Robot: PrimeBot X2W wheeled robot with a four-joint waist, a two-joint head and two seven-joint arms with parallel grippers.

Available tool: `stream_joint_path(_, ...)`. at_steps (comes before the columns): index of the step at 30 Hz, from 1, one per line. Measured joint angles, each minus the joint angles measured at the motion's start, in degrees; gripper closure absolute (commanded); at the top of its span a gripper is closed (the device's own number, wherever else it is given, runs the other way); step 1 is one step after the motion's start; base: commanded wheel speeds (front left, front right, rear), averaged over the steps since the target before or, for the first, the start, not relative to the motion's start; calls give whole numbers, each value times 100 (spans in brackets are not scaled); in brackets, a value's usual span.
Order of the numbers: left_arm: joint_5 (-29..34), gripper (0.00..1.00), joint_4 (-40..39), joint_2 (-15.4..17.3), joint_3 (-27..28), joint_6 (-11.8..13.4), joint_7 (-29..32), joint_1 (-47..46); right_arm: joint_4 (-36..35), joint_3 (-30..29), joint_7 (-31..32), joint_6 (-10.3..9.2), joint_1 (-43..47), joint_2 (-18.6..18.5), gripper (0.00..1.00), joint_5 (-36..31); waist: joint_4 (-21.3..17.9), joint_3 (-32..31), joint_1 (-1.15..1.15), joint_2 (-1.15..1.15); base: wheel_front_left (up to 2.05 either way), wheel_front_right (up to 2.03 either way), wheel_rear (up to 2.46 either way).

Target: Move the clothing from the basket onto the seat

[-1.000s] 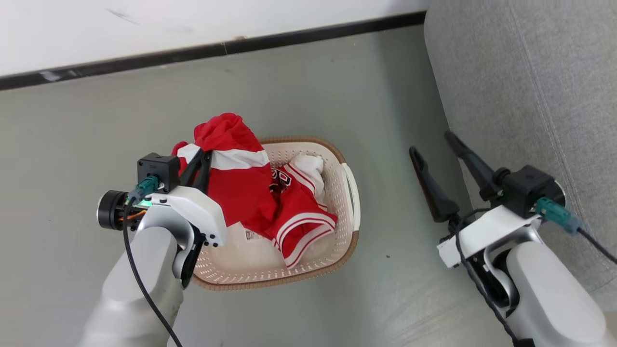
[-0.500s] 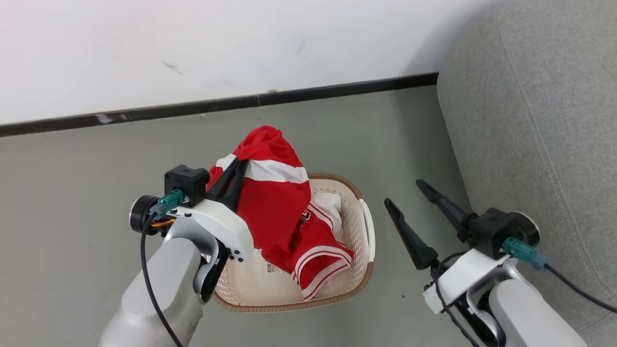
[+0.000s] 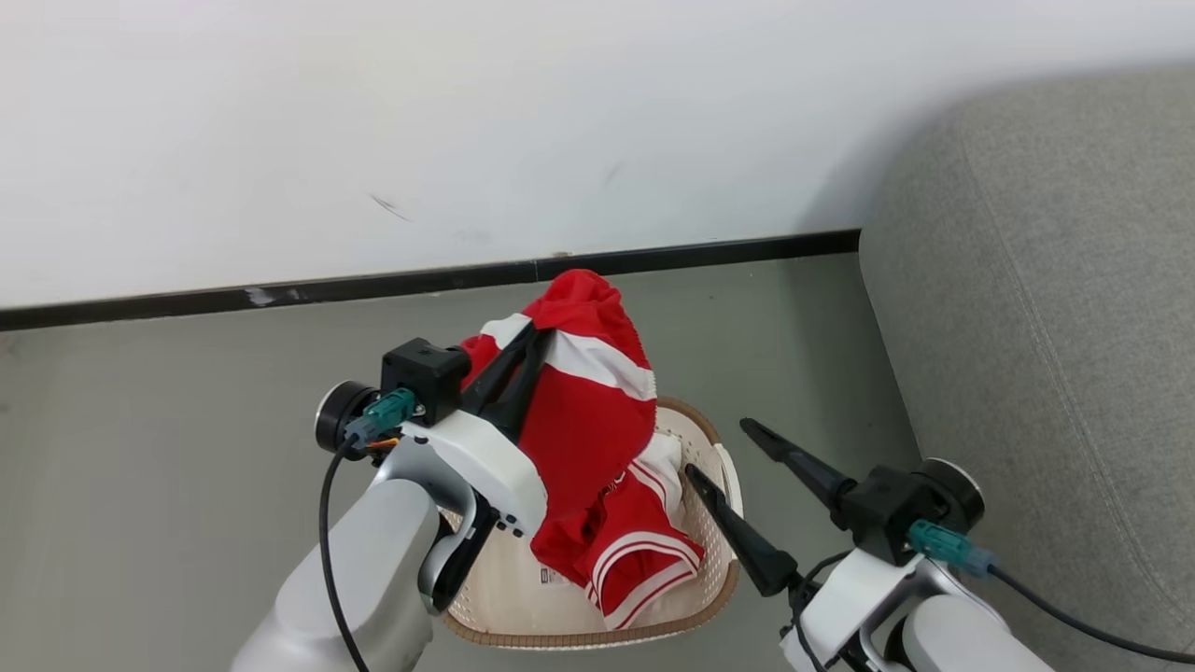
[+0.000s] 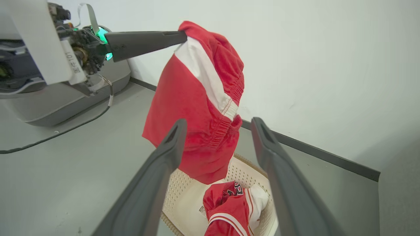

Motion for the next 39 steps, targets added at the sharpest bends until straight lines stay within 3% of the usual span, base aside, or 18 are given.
stream_joint_path(19,-102,100,-857,19,-466,283,353,243,-144,11,0,0,29,-177,0,-119,252,-492,0,0,0,0,0)
stream_joint_path(39,-104,100,-1738,38,-977,561,762,453,-269,140,0,0,89,-101,0,-249,294,-557,0,0,0,0,0)
